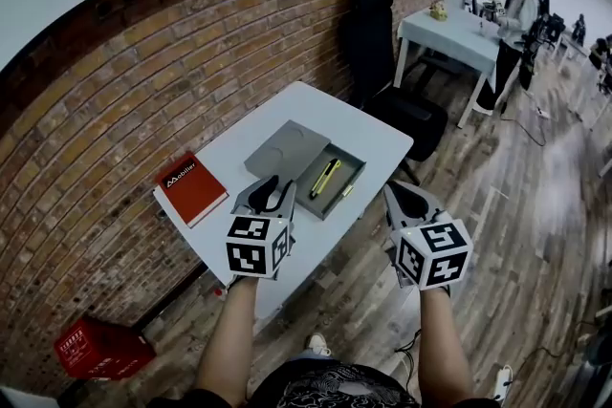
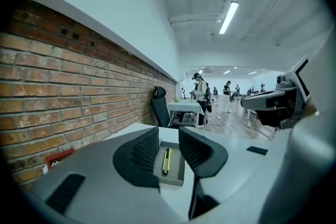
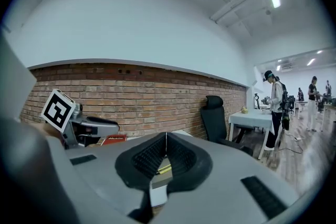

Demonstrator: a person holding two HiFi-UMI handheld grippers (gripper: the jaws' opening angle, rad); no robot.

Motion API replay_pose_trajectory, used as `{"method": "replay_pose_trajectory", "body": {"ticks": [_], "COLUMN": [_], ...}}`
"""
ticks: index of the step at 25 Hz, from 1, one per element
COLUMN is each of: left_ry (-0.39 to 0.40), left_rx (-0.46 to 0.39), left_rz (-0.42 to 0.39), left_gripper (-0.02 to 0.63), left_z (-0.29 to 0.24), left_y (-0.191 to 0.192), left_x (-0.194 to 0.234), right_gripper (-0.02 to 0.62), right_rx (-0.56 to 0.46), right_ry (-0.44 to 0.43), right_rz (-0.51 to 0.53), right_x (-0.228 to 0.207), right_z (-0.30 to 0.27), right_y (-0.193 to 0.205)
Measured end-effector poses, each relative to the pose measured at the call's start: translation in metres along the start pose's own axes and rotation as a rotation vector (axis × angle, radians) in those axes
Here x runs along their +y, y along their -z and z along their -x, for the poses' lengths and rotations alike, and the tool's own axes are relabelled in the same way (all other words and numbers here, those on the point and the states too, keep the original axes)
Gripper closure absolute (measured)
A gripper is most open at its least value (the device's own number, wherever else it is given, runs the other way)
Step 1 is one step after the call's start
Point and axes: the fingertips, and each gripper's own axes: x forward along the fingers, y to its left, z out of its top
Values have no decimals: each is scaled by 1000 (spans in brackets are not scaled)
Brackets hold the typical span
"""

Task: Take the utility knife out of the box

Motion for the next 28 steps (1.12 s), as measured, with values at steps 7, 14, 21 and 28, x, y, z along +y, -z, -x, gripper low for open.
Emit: {"method": "replay_pose_trajectory", "body": {"ticks": [7,14,21,28], "left_ry": [34,54,37,-60], "left_rx": [9,19,26,45], "left_rz": [5,8,-6,21], "left_gripper": [480,480,479,479], "left_z": [-41,-70,-95,-127], "left_y": [-6,-5,-6,-2], "left_x": [23,33,38,51], "right_gripper": [575,575,575,575], "right_rx": [11,19,16,16], "right_ry": [21,36,13,-89], "right_rz": [1,7,-3,2], "right_x": [-9,-21,-37,-61], "right_z": [-42,-67,-96,-143], "right_y": [-7,-7,-4,-5]}}
